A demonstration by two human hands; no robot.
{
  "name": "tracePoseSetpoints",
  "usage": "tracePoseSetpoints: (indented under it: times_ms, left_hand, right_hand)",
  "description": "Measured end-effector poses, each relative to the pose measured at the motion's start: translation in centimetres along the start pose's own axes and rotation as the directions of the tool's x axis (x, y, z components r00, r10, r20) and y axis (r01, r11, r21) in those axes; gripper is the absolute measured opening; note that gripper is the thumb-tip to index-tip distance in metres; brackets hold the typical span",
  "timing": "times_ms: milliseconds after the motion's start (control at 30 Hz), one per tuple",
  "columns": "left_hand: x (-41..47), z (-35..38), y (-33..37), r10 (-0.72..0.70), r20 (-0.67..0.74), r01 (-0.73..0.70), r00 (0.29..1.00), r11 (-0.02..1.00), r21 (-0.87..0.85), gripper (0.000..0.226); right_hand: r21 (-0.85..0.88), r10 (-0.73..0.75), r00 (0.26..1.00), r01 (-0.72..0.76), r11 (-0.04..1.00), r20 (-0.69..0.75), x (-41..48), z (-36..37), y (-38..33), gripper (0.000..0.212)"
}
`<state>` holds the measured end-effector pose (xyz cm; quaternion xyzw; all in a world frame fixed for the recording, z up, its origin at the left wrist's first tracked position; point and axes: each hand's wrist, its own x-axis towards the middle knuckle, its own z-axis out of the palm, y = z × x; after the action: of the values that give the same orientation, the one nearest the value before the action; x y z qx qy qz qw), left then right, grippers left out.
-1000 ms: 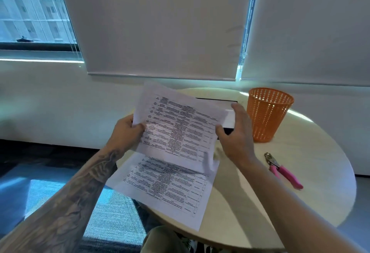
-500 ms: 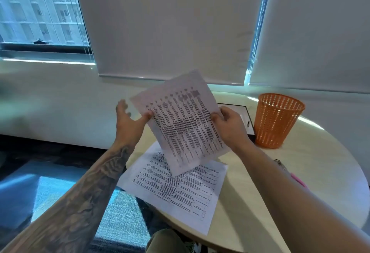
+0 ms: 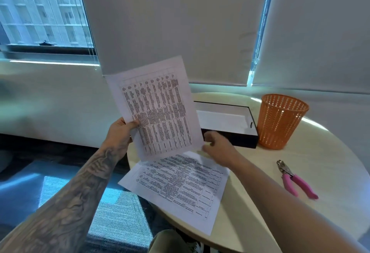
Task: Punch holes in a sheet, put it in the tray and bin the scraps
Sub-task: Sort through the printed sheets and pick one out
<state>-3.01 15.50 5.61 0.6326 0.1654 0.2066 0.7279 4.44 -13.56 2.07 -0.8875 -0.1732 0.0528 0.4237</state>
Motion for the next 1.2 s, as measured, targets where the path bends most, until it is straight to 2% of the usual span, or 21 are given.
tracePoseSetpoints:
  times_ms: [100, 167, 200, 300, 467, 567, 633, 700, 867, 967, 1033, 1200]
  left_hand:
    - [0.2, -0.1, 0.1, 0.017, -0.053, -0.018, 0.998, 1.0, -0.019, 0.023]
    - [0.2, 0.0, 0.1, 0.015, -0.08, -0.017, 0.997, 0.999, -0.03, 0.023]
    - [0.2, -0.1, 0.2, 0.016, -0.091, -0.019, 0.996, 1.0, -0.025, 0.022]
    - [0.5, -0.5, 0.1, 0.028, -0.145, -0.029, 0.989, 1.0, -0.006, 0.018]
    - [1.0, -1.2, 0.3, 0.037, -0.29, -0.034, 0.956, 0.999, 0.014, 0.01]
    - [1.1, -1.4, 0.0, 0.05, -0.379, -0.054, 0.924, 0.999, 0.001, 0.016]
    - [0.9, -1.3, -0.2, 0.052, -0.414, -0.052, 0.909, 0.999, 0.01, 0.017]
    - [0.8, -1.4, -0.5, 0.055, -0.44, -0.053, 0.896, 0.998, 0.016, 0.018]
    - [0.7, -1.2, -1.4, 0.048, -0.428, -0.03, 0.903, 0.998, 0.048, 0.022]
    - [0.2, 0.2, -1.8, 0.014, -0.266, 0.011, 0.964, 0.995, 0.095, 0.017]
    - [-0.1, 1.2, -2.0, -0.032, -0.125, 0.05, 0.992, 0.988, 0.144, 0.017]
    - [-1.5, 4.6, -2.1, -0.127, 0.139, 0.106, 0.982, 0.983, 0.15, 0.028]
  right_hand:
    - [-0.268, -0.009, 0.991, 0.045, 0.962, 0.135, -0.9, 1.9, 1.5, 0.065]
    - [-0.475, -0.032, 0.99, 0.093, 0.875, 0.136, -1.2, 2.7, 2.2, 0.079]
    - [-0.525, -0.044, 0.991, 0.105, 0.844, 0.128, -1.2, 2.8, 2.4, 0.082]
    - [-0.524, -0.031, 0.992, 0.092, 0.847, 0.124, -1.1, 1.9, 2.6, 0.08]
    - [-0.468, 0.13, 0.979, -0.041, 0.883, 0.159, -0.8, -0.9, 2.3, 0.08]
    - [-0.452, 0.185, 0.968, -0.09, 0.888, 0.17, -1.1, -2.3, 2.5, 0.06]
    - [-0.405, 0.168, 0.972, -0.09, 0.91, 0.162, -1.4, -3.0, 2.9, 0.035]
    - [-0.335, 0.118, 0.983, -0.065, 0.94, 0.141, -1.9, -4.0, 3.3, 0.021]
    - [0.035, 0.034, 0.995, -0.037, 0.999, 0.089, -2.7, -6.4, 3.6, 0.02]
    - [0.308, 0.055, 0.998, -0.06, 0.95, 0.025, -2.7, -7.2, 3.6, 0.031]
    - [0.42, 0.06, 0.998, -0.045, 0.906, -0.022, -2.7, -7.3, 3.5, 0.033]
    - [0.605, 0.104, 0.986, -0.006, 0.796, -0.127, -2.6, -7.0, 3.5, 0.025]
